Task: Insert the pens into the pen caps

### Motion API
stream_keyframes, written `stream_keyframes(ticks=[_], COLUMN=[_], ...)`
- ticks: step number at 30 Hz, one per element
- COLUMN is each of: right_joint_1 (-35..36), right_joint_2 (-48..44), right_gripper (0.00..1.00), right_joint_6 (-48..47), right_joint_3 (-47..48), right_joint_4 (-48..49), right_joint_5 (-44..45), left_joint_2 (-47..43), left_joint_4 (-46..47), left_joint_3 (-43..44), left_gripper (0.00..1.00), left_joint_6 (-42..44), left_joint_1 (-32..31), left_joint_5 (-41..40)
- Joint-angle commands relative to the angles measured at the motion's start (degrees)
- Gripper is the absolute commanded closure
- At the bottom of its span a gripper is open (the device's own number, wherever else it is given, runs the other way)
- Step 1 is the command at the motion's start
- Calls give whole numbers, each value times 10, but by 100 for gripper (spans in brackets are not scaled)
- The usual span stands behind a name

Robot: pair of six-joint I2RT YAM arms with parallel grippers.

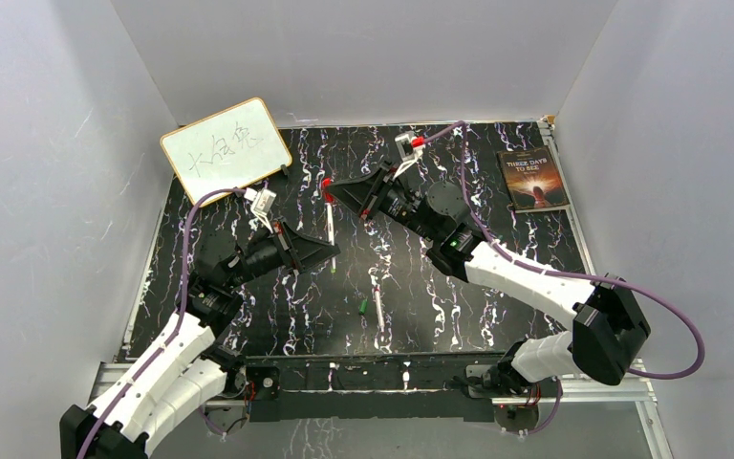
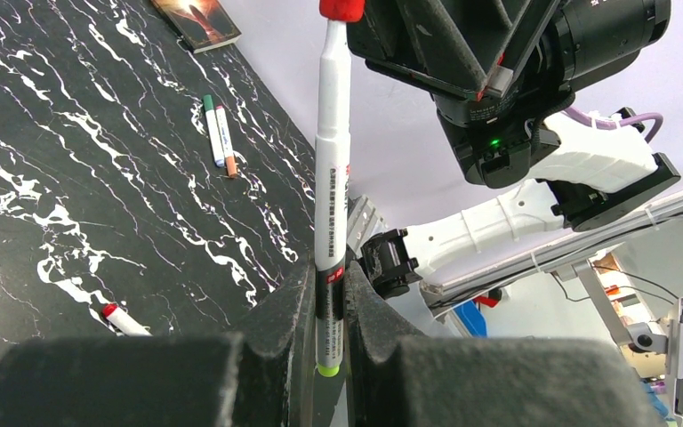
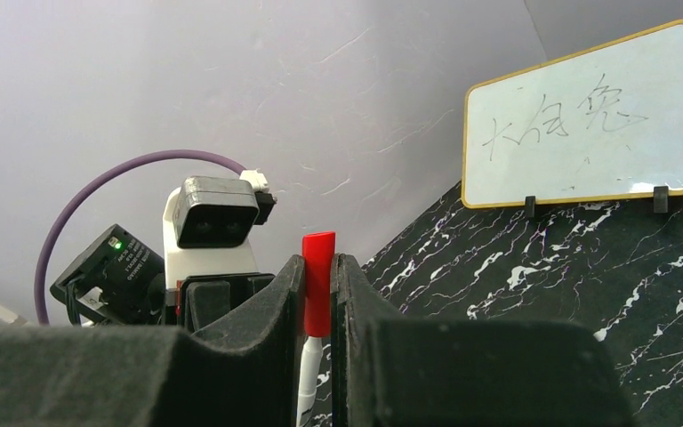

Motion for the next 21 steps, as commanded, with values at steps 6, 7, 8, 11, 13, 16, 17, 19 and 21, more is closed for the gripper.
stream_keyframes(ticks=[6,7,8,11,13,16,17,19,21], right_joint_1=[4,3,4,4,5,6,7,7,7], right_joint_2=[-8,-7,-6,-5,-6,-11,-12,-16,-23], right_gripper=[100,100,100,100,100,100,100,100,100], right_joint_6=[11,11,11,11,13,21,25,36,45], right_joint_3=[-12,-11,-10,-6,-7,-14,-17,-26,-36], right_joint_4=[35,35,35,34,34,35,36,42,43], right_joint_5=[-13,-13,-13,-16,-17,-17,-17,-17,-16], left_joint_2=[0,0,0,-4,-13,-26,-28,-32,-35], left_joint_4=[24,24,22,14,3,-1,3,-4,-20], left_joint_3=[19,19,20,20,19,15,13,15,25], left_gripper=[100,100,100,100,100,100,100,100,100], left_joint_6=[3,3,4,8,12,20,23,40,57], left_joint_1=[-1,-1,-1,-1,-1,-1,-1,-1,-1], left_joint_5=[4,4,4,0,-18,-45,-48,-57,-71])
